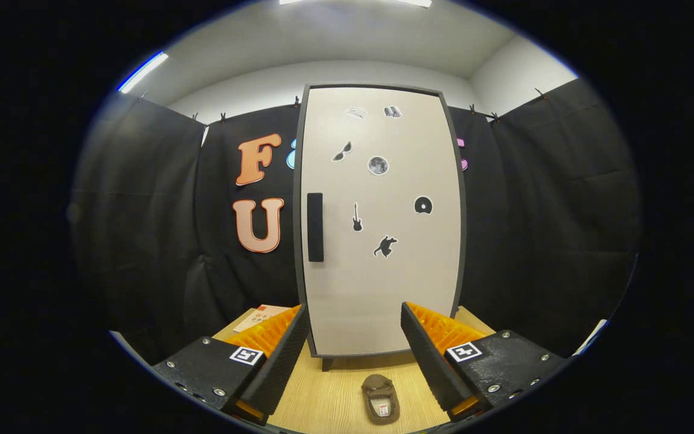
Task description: Open the shoe cabinet door, grab the shoes and put them into the shoe cabinet, then close the shoe cabinet door.
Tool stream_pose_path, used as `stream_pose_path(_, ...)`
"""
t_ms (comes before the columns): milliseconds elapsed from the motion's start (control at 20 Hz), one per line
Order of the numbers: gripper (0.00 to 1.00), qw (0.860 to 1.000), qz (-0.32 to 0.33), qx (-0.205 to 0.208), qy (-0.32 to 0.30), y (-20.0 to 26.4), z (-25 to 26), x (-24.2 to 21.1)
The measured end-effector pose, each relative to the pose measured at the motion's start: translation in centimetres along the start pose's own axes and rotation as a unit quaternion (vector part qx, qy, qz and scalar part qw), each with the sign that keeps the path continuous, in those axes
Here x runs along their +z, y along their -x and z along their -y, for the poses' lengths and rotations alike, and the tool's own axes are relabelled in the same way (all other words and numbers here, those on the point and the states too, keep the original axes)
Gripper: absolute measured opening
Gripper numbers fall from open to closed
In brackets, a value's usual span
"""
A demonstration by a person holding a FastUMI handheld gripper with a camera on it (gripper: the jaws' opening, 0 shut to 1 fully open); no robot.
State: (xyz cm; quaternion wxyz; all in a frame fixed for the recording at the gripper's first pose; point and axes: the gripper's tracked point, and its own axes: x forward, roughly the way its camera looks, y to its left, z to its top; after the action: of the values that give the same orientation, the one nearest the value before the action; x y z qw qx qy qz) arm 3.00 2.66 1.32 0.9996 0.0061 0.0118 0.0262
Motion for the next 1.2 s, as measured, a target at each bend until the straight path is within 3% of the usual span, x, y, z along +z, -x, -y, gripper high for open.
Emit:
stream_pose_path(700, 0.95, 0.997, 0.005, 0.074, 0.009, -11.4, -5.5, 2.7)
stream_pose_path(1200, 0.94, 0.996, 0.000, 0.091, -0.007, -19.8, -8.2, 4.0)
